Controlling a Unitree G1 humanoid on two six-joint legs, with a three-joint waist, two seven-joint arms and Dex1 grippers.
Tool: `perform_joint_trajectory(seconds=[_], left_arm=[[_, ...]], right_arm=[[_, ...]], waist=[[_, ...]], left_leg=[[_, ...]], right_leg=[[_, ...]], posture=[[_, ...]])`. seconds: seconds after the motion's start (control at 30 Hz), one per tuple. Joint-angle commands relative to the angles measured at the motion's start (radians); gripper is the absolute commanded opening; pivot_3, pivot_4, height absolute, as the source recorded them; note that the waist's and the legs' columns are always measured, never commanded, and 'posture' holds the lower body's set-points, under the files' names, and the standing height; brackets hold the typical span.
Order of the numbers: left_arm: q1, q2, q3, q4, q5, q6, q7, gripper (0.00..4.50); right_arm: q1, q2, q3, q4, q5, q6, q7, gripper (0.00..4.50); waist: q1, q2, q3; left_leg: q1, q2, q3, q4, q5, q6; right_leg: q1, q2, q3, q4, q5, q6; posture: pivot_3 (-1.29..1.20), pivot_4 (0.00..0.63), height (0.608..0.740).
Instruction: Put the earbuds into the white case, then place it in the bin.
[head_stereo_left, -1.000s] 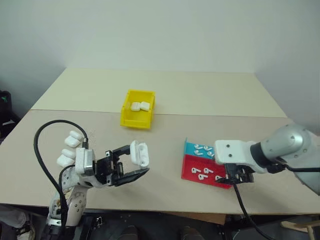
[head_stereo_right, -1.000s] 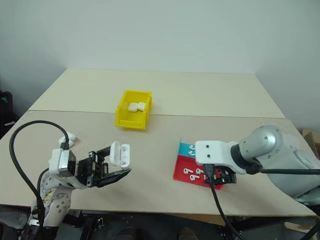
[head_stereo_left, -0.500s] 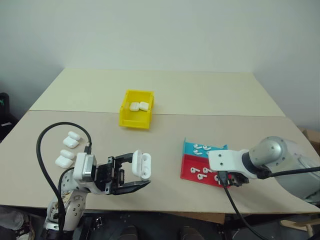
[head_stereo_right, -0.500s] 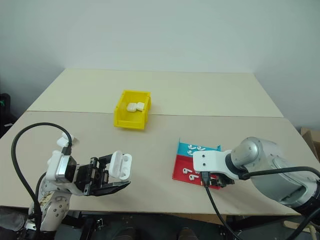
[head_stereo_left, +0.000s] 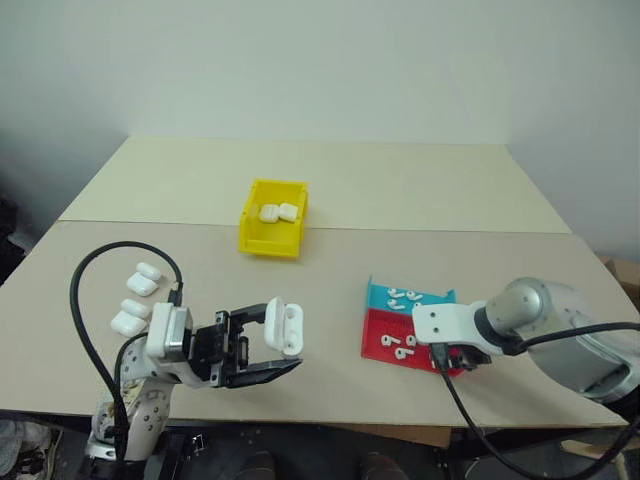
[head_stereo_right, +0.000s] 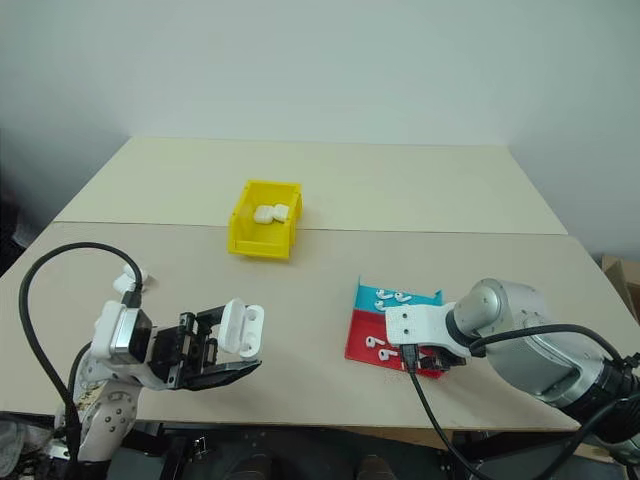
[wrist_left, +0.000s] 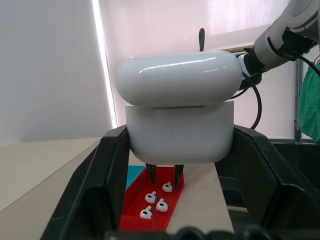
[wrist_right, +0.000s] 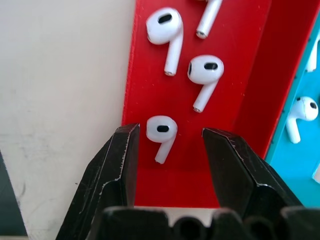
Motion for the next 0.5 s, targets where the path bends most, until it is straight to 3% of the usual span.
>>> perform_joint_trajectory(seconds=[0.03, 0.5], left_arm=[[0.012, 0.024, 0.014, -0.047, -0.003, 0.019, 0.015, 2.75], [0.027, 0.046, 0.017, -0.060, 0.001, 0.028, 0.022, 2.75]], right_arm=[[0.001, 0.010, -0.002, -0.003, -0.030, -0.024, 0.016, 2.44], [0.027, 0.038, -0.013, 0.025, -0.088, -0.073, 0.054, 2.44]], waist=[[-0.001, 0.000, 0.000], [-0.001, 0.000, 0.000]], left_leg=[[0.000, 0.000, 0.000, 0.000, 0.000, 0.000], [0.000, 0.000, 0.000, 0.000, 0.000, 0.000]], right_leg=[[0.000, 0.000, 0.000, 0.000, 0.000, 0.000], [0.000, 0.000, 0.000, 0.000, 0.000, 0.000]], posture=[[0.00, 0.150, 0.740], [0.00, 0.150, 0.740]])
